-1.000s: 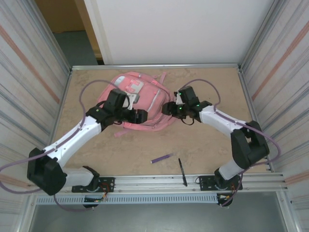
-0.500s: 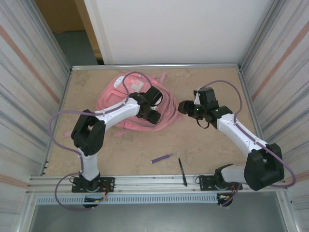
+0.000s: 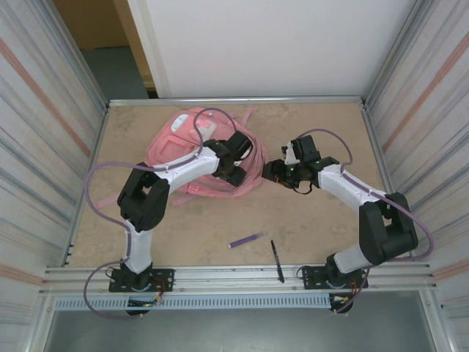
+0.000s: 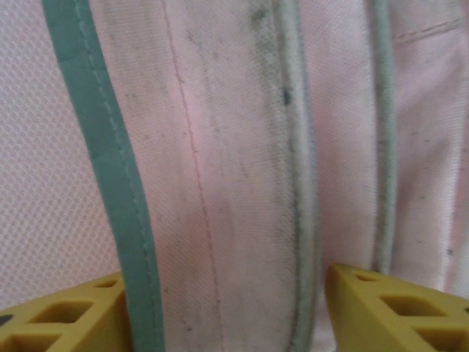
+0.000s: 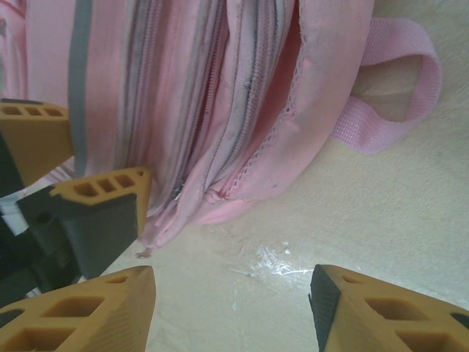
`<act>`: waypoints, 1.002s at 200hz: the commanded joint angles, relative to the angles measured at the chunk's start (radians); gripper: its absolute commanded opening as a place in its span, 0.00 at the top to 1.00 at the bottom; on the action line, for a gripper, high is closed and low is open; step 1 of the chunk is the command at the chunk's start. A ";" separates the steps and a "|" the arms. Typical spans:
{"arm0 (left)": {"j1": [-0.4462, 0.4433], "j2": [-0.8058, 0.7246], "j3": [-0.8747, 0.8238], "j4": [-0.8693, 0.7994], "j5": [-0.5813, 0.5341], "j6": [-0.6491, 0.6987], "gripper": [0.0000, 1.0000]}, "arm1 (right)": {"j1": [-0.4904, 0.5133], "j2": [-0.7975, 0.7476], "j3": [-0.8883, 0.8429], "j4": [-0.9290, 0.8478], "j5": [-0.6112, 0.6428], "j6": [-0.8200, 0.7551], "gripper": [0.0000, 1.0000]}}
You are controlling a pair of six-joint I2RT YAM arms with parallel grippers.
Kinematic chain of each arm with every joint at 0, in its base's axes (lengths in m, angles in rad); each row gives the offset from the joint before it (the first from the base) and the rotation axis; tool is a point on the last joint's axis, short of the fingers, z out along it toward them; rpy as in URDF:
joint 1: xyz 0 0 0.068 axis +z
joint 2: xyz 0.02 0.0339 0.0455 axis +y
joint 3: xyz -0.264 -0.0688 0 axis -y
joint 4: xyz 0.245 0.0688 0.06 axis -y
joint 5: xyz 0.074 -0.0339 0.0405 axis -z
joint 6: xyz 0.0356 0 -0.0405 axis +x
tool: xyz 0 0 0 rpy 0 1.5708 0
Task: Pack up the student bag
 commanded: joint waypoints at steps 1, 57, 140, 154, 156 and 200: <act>-0.008 0.036 0.022 -0.001 -0.060 -0.036 0.47 | 0.006 0.000 0.037 0.005 -0.030 0.024 0.42; -0.011 -0.067 0.041 -0.034 -0.086 -0.024 0.86 | 0.020 0.003 0.035 -0.013 -0.049 0.008 0.42; 0.093 -0.295 0.029 -0.002 0.180 -0.045 0.87 | 0.220 0.090 0.164 0.005 -0.009 0.016 0.42; 0.110 -0.303 0.014 0.013 0.230 -0.057 0.87 | 0.255 0.088 0.182 -0.006 0.038 -0.018 0.45; 0.112 -0.304 0.012 0.016 0.238 -0.059 0.87 | 0.261 0.087 0.184 -0.010 0.048 -0.025 0.45; 0.150 -0.326 -0.026 0.042 0.353 -0.092 0.87 | 0.343 0.106 0.194 0.008 0.201 -0.162 0.53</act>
